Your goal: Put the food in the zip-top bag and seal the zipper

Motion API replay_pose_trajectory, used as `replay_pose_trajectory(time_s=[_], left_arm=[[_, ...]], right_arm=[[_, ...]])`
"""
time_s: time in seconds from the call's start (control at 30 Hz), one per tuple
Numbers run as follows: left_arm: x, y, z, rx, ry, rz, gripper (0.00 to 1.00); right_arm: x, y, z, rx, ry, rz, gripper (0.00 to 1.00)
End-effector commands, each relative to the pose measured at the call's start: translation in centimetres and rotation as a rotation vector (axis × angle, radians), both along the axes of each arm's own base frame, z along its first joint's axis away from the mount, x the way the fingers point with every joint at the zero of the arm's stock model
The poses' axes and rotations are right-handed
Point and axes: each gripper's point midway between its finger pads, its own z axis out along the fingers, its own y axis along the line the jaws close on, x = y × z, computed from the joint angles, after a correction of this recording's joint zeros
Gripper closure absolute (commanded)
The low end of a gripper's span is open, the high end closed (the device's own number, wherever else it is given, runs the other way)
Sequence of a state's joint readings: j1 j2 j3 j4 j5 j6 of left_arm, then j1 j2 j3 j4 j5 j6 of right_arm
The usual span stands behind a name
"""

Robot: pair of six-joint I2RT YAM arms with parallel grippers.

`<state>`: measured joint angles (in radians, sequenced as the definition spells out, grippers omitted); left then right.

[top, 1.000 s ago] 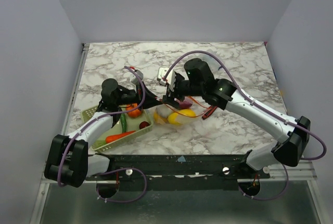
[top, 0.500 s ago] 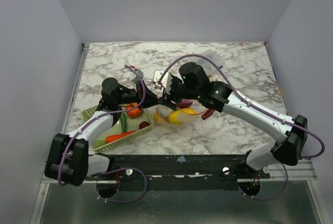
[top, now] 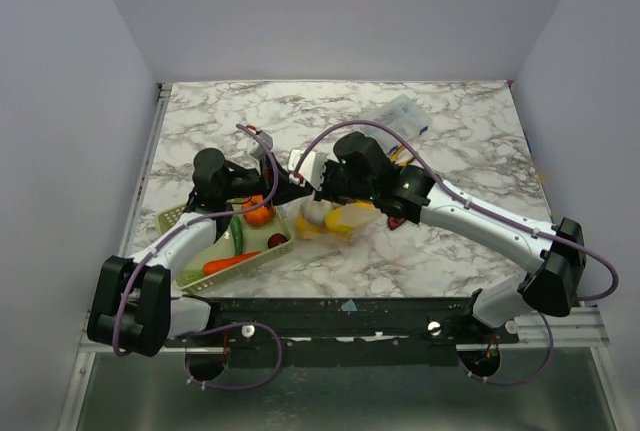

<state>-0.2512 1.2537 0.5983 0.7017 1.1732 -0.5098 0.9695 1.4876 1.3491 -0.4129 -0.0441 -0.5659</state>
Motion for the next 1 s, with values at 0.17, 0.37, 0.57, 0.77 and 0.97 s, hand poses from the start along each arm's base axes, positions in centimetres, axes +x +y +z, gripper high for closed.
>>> replay_pose_trajectory(time_s=[0.17, 0.37, 0.57, 0.77, 0.97], left_arm=[[-1.5, 0.3, 1.6, -0.015, -0.295, 0.024, 0.62], [-2.3, -0.1, 1.6, -0.024, -0.342, -0.001, 0.58], [-2.4, -0.3, 1.9, -0.048, -0.341, -0.009, 0.58], [-2.0, -0.3, 1.9, -0.038, -0.317, 0.003, 0.64], [-2.0, 0.0, 1.6, 0.002, -0.349, 0.021, 0.55]], right_arm=[[-1.2, 0.5, 1.2, 0.115, 0.159, 0.079, 1.00], [-2.6, 0.8, 1.7, 0.167, 0.259, 0.169, 1.00], [-3.3, 1.1, 1.9, 0.172, 0.286, 0.204, 1.00], [-3.7, 1.2, 2.4, 0.179, 0.301, 0.225, 1.00], [-3.6, 0.8, 2.0, 0.160, 0.293, 0.214, 1.00]])
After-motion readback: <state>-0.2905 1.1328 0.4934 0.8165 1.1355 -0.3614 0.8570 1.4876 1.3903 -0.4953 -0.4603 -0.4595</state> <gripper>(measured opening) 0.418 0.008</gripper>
